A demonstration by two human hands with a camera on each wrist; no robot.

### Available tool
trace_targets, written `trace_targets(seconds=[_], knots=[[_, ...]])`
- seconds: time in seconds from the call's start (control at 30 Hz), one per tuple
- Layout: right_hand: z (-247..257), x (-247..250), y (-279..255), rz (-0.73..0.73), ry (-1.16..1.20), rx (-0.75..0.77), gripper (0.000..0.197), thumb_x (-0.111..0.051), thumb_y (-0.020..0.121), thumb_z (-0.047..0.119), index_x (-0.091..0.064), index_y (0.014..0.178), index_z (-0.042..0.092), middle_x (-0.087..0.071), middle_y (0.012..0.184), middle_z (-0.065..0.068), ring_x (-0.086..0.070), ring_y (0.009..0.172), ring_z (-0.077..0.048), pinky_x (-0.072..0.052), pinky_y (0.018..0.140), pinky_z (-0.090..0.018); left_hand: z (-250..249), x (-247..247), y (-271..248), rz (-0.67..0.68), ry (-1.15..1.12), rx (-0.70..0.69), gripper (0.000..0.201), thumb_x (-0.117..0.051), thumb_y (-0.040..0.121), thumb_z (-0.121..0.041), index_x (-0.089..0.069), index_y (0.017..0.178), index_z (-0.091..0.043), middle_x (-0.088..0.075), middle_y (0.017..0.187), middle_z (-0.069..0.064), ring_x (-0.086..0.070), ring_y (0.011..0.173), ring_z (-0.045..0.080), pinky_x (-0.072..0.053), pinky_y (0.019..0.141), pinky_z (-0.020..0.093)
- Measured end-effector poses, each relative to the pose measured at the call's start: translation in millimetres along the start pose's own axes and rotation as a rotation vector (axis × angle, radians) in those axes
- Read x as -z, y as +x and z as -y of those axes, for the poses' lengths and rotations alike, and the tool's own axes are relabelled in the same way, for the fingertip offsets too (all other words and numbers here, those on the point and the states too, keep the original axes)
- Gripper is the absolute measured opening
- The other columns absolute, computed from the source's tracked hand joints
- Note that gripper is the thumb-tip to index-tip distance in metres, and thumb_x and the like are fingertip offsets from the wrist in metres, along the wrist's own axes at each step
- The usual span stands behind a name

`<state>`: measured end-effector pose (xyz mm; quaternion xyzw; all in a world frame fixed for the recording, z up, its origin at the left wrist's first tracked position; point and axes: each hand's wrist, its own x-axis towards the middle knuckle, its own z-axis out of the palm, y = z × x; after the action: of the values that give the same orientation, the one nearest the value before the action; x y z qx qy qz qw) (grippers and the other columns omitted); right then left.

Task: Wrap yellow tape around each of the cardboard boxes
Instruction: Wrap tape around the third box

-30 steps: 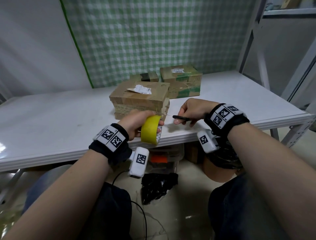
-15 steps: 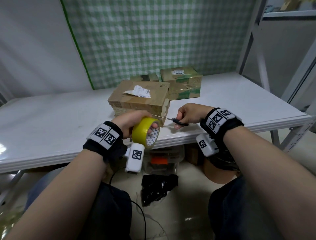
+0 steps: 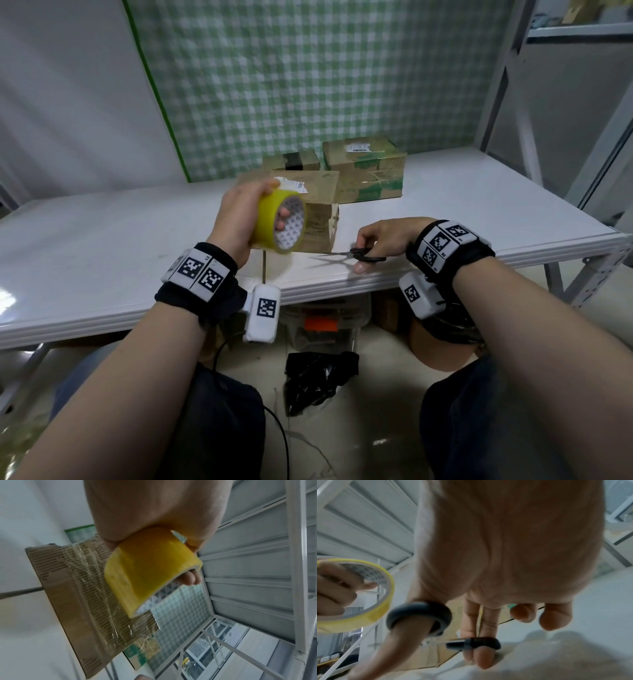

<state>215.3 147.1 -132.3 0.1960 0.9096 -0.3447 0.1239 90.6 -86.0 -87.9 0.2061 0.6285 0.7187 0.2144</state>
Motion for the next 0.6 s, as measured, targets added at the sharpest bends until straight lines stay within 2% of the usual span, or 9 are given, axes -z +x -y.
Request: trace_targets(seconds=[0.07,0.13,0.2,0.27,0.37,0.43,0.47,0.53,0.6], knots=[[-2.0,-0.7,-1.9,0.002,0.007,0.008,0.037,-0.088,0.076,0.037,-0.066,0.098,0.018,-0.064,0.094,0.005,-0.055,0.088,-0.012,-0.040,0.075,-0.021,-2.7,-1.4,0.3,-0.047,-0.076,-0.070,0.019,-0.048,0.100,-0.014,-0.064,0.112,-0.013,-0.067,0.064,0.012,-0.054,0.044,0.022,-0.050,0.050,0.025],[-2.8,-0.4,-5.1,0.008,0.058,0.038,0.043,-0.090,0.072,0.041,-0.067,0.101,0.019,-0.062,0.098,0.003,-0.051,0.081,-0.011,-0.038,0.063,-0.018,-3.9,-1.8,0.5,-0.091,-0.120,-0.114,0.017,-0.049,0.102,-0.014,-0.062,0.113,-0.013,-0.070,0.065,0.009,-0.057,0.044,0.022,-0.052,0.050,0.027],[-3.8,1.9,-8.0,-0.008,0.202,0.095,0.050,-0.092,0.062,0.047,-0.070,0.101,0.025,-0.062,0.103,0.001,-0.048,0.079,-0.012,-0.036,0.061,-0.022,-4.7,-1.5,1.5,-0.147,-0.143,-0.133,0.017,-0.052,0.102,-0.016,-0.062,0.116,-0.013,-0.072,0.065,0.003,-0.064,0.049,0.019,-0.055,0.052,0.028],[-2.9,6.5,-11.2,-0.110,0.476,0.166,0.042,-0.091,0.065,0.038,-0.070,0.100,0.025,-0.066,0.103,0.002,-0.050,0.083,-0.013,-0.037,0.067,-0.026,-5.0,-1.4,2.1,-0.179,-0.146,-0.137,0.020,-0.053,0.102,-0.017,-0.061,0.120,-0.013,-0.073,0.064,-0.002,-0.068,0.053,0.016,-0.057,0.052,0.028],[-3.4,16.7,-13.5,-0.377,0.719,0.172,0.028,-0.081,0.080,0.029,-0.070,0.105,0.025,-0.066,0.095,0.009,-0.052,0.083,-0.011,-0.041,0.074,-0.029,-3.4,-1.8,1.6,-0.144,-0.161,-0.122,0.023,-0.051,0.103,-0.015,-0.056,0.125,-0.007,-0.072,0.066,0.009,-0.063,0.048,0.021,-0.054,0.049,0.028],[-5.9,20.8,-15.8,-0.498,0.585,0.026,0.024,-0.081,0.085,0.034,-0.069,0.104,0.026,-0.064,0.098,0.009,-0.055,0.089,-0.012,-0.043,0.076,-0.031,-1.7,-2.4,1.4,-0.121,-0.132,-0.111,0.026,-0.052,0.103,-0.015,-0.053,0.127,-0.004,-0.073,0.070,0.013,-0.061,0.049,0.023,-0.054,0.052,0.030],[-7.3,20.9,-17.5,-0.513,0.439,-0.075,0.025,-0.080,0.086,0.037,-0.067,0.099,0.022,-0.062,0.097,0.006,-0.055,0.087,-0.012,-0.043,0.072,-0.029,-1.0,-3.0,0.9,-0.109,-0.116,-0.104,0.027,-0.052,0.103,-0.016,-0.053,0.128,-0.004,-0.073,0.072,0.013,-0.061,0.049,0.024,-0.054,0.053,0.030],[-10.4,19.2,-18.6,-0.450,0.119,-0.245,0.035,-0.079,0.085,0.041,-0.059,0.088,0.012,-0.058,0.088,-0.002,-0.051,0.074,-0.014,-0.038,0.060,-0.028,0.2,-4.0,0.2,-0.088,-0.091,-0.088,0.025,-0.052,0.103,-0.016,-0.053,0.126,-0.006,-0.073,0.073,0.014,-0.060,0.049,0.024,-0.054,0.054,0.030],[-8.2,17.1,-19.9,-0.386,-0.041,-0.332,0.044,-0.080,0.084,0.042,-0.052,0.082,0.009,-0.055,0.083,-0.005,-0.049,0.069,-0.017,-0.034,0.056,-0.030,0.9,-5.5,-0.6,-0.072,-0.078,-0.075,0.023,-0.052,0.103,-0.016,-0.052,0.124,-0.006,-0.073,0.073,0.015,-0.060,0.049,0.025,-0.054,0.054,0.031]])
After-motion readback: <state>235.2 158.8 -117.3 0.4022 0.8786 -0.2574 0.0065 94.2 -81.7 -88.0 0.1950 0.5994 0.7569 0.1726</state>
